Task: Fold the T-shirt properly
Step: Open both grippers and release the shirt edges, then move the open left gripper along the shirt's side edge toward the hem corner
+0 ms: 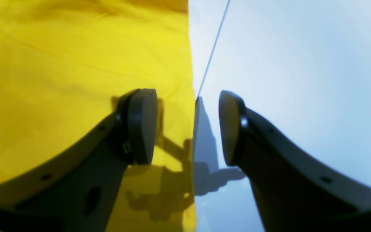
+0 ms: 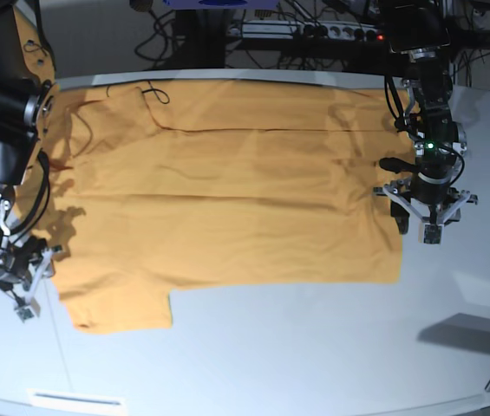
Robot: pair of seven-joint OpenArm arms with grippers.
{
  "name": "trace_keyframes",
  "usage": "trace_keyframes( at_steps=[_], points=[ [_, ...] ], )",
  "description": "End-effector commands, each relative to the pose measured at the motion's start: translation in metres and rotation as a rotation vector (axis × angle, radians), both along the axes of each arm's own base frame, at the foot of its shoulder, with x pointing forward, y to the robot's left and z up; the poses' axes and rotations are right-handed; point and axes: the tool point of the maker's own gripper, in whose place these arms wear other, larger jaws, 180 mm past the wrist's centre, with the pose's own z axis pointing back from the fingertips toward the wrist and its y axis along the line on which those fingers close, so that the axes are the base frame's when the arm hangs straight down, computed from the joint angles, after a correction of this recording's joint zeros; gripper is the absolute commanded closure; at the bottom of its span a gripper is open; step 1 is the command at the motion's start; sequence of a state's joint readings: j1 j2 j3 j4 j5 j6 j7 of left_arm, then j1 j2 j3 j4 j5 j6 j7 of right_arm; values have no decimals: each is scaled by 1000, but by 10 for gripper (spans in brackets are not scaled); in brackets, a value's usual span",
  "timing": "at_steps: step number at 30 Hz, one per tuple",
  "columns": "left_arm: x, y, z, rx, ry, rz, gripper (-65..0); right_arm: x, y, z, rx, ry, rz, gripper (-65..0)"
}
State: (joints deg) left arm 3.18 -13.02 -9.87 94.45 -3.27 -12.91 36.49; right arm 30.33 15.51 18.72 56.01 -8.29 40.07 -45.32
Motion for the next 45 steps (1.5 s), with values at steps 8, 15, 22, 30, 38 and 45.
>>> trace_keyframes(
  at_steps=[8,15,22,30,38,45],
  points=[
    [8,5,17,20,-54,-1,-312,17,-4,2,64,-25,-13,-297],
    [8,5,17,20,-54,-1,-312,16,-3,1,67,-21,-13,-297],
    [8,5,16,20,-53,0,-314,16,-3,-1,68,-16,-14,-297],
    [5,5,14,20,-45,0,-314,16,-4,-1,68,-17,-15,-310],
    [5,6,13,21,-44,0,-316,12,-10,-14,110,11,-35,-384],
    [4,9,15,33,-41,-2,-316,9,-4,-27,155,34,-40,-344]
  ],
)
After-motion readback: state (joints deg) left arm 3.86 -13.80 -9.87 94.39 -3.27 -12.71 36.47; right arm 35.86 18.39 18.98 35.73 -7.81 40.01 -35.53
